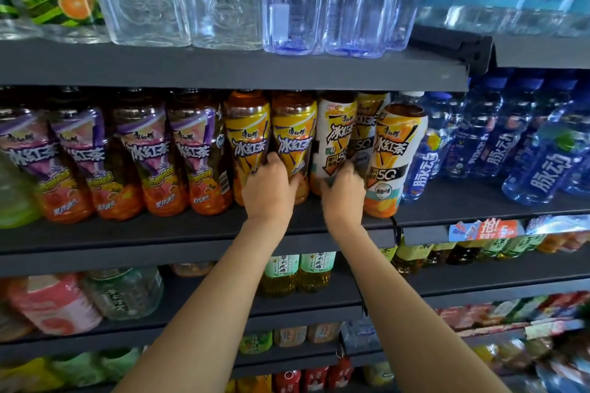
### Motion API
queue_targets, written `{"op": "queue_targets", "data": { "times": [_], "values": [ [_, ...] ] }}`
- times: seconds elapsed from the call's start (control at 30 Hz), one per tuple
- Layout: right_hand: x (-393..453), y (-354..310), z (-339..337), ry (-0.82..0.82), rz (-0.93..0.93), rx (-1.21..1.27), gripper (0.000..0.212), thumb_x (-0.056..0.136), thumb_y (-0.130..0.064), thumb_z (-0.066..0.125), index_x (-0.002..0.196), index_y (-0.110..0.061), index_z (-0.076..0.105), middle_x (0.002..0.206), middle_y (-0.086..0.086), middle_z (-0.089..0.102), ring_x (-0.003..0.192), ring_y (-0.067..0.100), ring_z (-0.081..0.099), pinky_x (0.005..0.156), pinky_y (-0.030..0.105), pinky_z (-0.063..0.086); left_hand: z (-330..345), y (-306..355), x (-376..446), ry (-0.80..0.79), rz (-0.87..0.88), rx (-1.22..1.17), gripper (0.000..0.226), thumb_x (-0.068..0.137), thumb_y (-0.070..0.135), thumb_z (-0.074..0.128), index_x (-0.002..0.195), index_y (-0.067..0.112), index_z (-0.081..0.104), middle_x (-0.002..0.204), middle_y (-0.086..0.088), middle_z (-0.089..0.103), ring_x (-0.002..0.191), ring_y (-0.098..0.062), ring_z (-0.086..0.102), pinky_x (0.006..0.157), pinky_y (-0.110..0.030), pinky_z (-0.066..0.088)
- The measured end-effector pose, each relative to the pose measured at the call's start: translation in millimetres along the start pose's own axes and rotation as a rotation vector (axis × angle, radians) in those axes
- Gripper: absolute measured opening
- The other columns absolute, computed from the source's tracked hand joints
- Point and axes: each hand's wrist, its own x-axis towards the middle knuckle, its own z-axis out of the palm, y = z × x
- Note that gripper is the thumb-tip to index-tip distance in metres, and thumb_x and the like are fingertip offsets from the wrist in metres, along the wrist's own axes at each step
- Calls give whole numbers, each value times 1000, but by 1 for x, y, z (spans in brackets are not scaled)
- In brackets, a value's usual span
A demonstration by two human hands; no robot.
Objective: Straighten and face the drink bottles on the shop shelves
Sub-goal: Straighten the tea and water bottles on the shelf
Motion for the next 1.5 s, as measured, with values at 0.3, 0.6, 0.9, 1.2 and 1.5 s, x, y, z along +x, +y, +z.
{"op": "queue_targets", "data": {
  "times": [0.3, 0.6, 0.9, 1.2, 1.5],
  "values": [
    [28, -14, 33, 75, 60, 18, 31, 94, -14, 51, 119, 0, 39, 124, 18, 49, 112, 38, 52, 88, 42, 43, -3, -4, 2, -13, 15, 36, 51, 91, 44, 54, 125, 8, 41, 110, -12, 63, 101, -30, 62, 75, -35, 49],
    [52, -19, 42, 68, 152, -8, 31, 98, -12, 42, 127, -2, 34, 132, 17, 42, 112, 37, 53, 85, 41, 45, 0, -6, 1, 14, 28, 40, 50, 92, 45, 51, 125, 9, 41, 109, -10, 64, 101, -28, 63, 71, -32, 47],
    [4, -5, -21, 425, -308, 69, 32, 86, -12, 62, 111, 3, 50, 117, 21, 49, 93, 36, 56, 58, 33, 39, 6, -9, -1, 45, 19, 2, 43, 93, 36, 55, 125, 9, 43, 106, -12, 65, 98, -31, 63, 73, -38, 49],
    [1, 31, -48, 327, 221, 92, 65, 80, -42, 69, 125, -4, 39, 130, 13, 43, 114, 35, 50, 80, 43, 42, -1, -3, -4, 18, 9, -23, 45, 92, 40, 54, 121, 8, 43, 109, -12, 64, 101, -32, 62, 74, -37, 49],
    [16, 16, -28, 10, -98, 211, 46, 78, -33, 74, 109, -4, 57, 102, 7, 66, 91, 20, 61, 67, 23, 41, -1, -1, -5, -12, -8, -35, 45, 93, 36, 54, 126, 8, 41, 113, -13, 62, 105, -32, 60, 75, -37, 49]
  ]
}}
